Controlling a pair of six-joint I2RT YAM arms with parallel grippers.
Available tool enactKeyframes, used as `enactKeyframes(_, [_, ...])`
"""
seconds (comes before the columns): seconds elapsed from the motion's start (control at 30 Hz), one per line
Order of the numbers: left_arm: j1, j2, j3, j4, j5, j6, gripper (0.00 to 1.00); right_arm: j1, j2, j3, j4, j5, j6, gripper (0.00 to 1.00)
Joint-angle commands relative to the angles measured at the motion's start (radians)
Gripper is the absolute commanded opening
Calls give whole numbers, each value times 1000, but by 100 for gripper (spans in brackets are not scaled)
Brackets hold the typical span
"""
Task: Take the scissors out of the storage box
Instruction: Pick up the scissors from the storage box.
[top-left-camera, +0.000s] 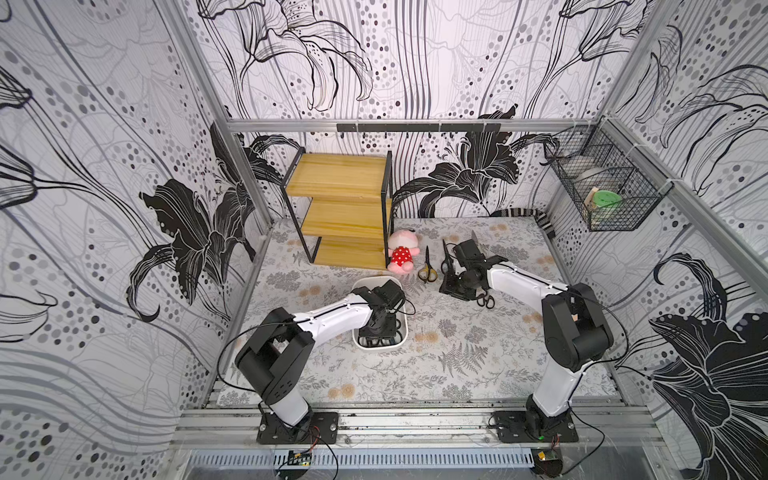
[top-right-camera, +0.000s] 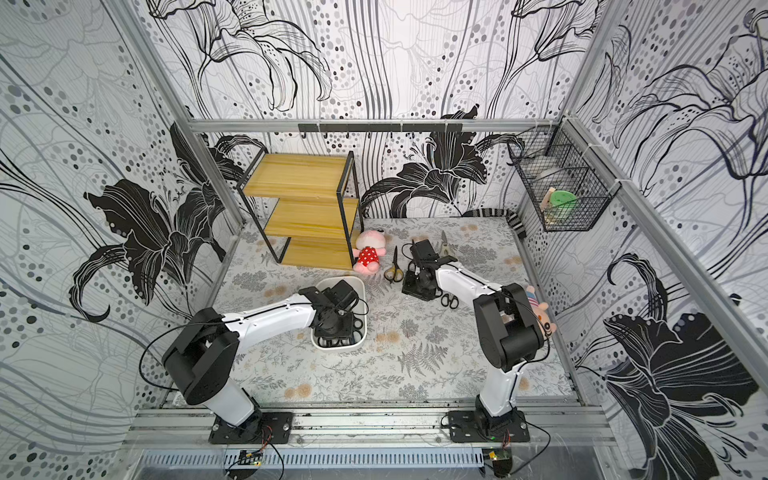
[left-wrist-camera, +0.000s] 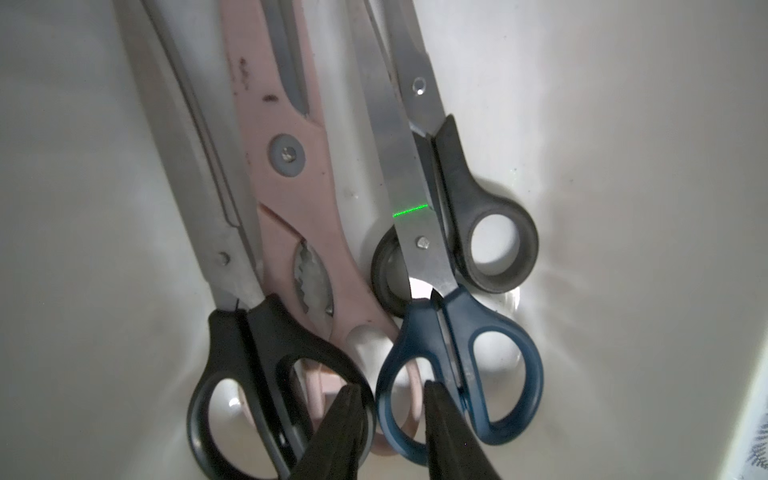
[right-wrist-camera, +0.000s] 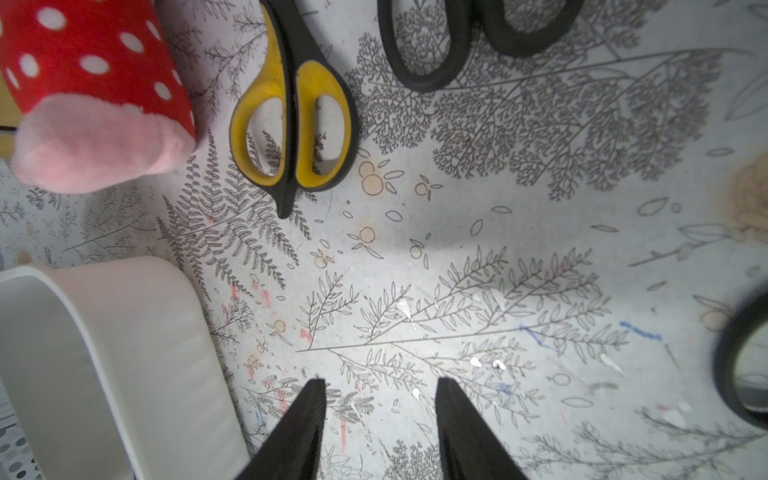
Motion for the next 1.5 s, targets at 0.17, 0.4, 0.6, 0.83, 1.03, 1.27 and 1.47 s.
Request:
enactKeyframes(0.17, [-2,66,-13,34,6,28,17,5,-44,-29,-19,34,-4,48])
enactKeyframes(0.4, [-2,46,30,-1,-18,32,7,5,-45,-26,-7,26,0,47])
enactKeyframes(0.6, [7,5,64,-26,-42,26,0,11,-61,-18,-5,20,-1,47])
enactKeyframes(0.83, [44,-47,42,-11,-40,20,0,47,-81,-15,9,29,7,47])
enactKeyframes(1.03, [78,-137,-12,52,4,5,0,86,-86,-15,143,-161,-59,47])
enactKeyframes(1.27, [108,-201,-26,125,49,17,0,95,-72,-2,269,-430,-130,52])
enactKeyframes(1.47, [109,-189,-79,205,82,11,0,114,-62,-14,239,-410,-124,51])
